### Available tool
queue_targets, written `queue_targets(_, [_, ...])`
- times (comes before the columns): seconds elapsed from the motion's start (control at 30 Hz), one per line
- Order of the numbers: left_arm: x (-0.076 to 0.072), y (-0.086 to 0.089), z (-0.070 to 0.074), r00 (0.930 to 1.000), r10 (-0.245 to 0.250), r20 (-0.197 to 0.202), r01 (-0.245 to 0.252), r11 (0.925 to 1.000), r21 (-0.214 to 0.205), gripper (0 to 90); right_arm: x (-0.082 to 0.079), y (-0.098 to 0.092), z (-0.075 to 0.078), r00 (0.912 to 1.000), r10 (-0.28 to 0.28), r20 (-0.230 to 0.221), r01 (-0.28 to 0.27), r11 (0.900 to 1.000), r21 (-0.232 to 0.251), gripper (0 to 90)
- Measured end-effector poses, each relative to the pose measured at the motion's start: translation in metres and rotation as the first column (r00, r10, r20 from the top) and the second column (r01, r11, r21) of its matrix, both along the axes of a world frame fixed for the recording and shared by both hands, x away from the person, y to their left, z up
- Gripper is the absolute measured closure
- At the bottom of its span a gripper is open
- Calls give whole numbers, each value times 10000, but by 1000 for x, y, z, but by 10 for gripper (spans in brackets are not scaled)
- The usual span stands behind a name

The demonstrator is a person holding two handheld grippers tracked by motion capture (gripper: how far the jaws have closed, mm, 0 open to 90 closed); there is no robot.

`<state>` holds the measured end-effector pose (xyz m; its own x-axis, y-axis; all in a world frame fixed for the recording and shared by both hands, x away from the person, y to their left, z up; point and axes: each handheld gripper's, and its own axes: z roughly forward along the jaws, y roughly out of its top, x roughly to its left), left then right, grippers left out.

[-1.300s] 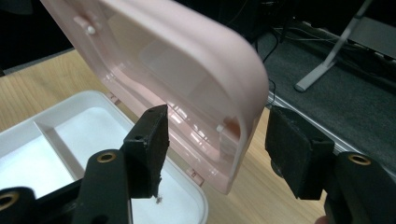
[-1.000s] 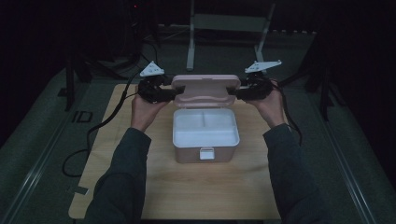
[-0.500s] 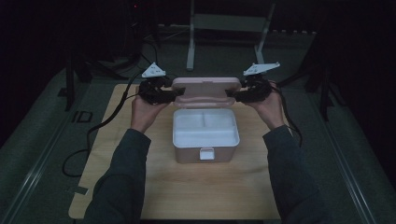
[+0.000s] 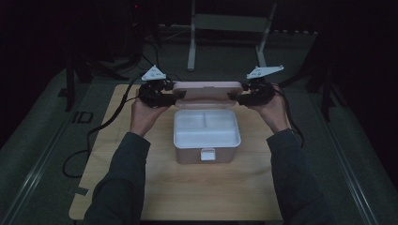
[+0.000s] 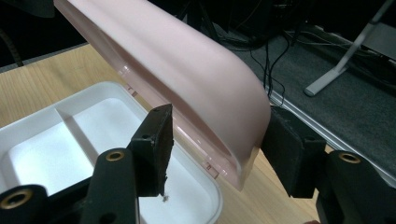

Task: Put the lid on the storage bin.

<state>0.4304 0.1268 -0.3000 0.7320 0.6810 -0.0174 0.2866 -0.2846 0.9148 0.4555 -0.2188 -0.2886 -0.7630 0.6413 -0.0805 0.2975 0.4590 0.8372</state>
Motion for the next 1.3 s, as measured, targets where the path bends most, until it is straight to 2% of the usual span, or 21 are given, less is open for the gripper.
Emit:
queue_targets(0.2, [-3, 1, 0, 10000, -72, -42, 72, 10000, -16, 466, -3, -1, 0, 10000, 81, 43, -81, 10000, -10, 441])
queue_targets(0.6, [-10, 5, 0, 10000, -97, -19, 96, 9998, -196, 470, -3, -14, -6, 9999, -92, -122, 95, 9997, 242, 441])
queue_targets(0.83, [-14, 8, -2, 9998, -177, -21, 177, 9997, -145, 467, -5, -18, -6, 9997, 71, -223, -61, 9990, 449, 451])
queue_targets(1.3, [-22, 8, -5, 9997, -251, 19, 251, 9997, 10, 465, -11, -12, -12, 9991, 377, -206, -372, 9990, 257, 452])
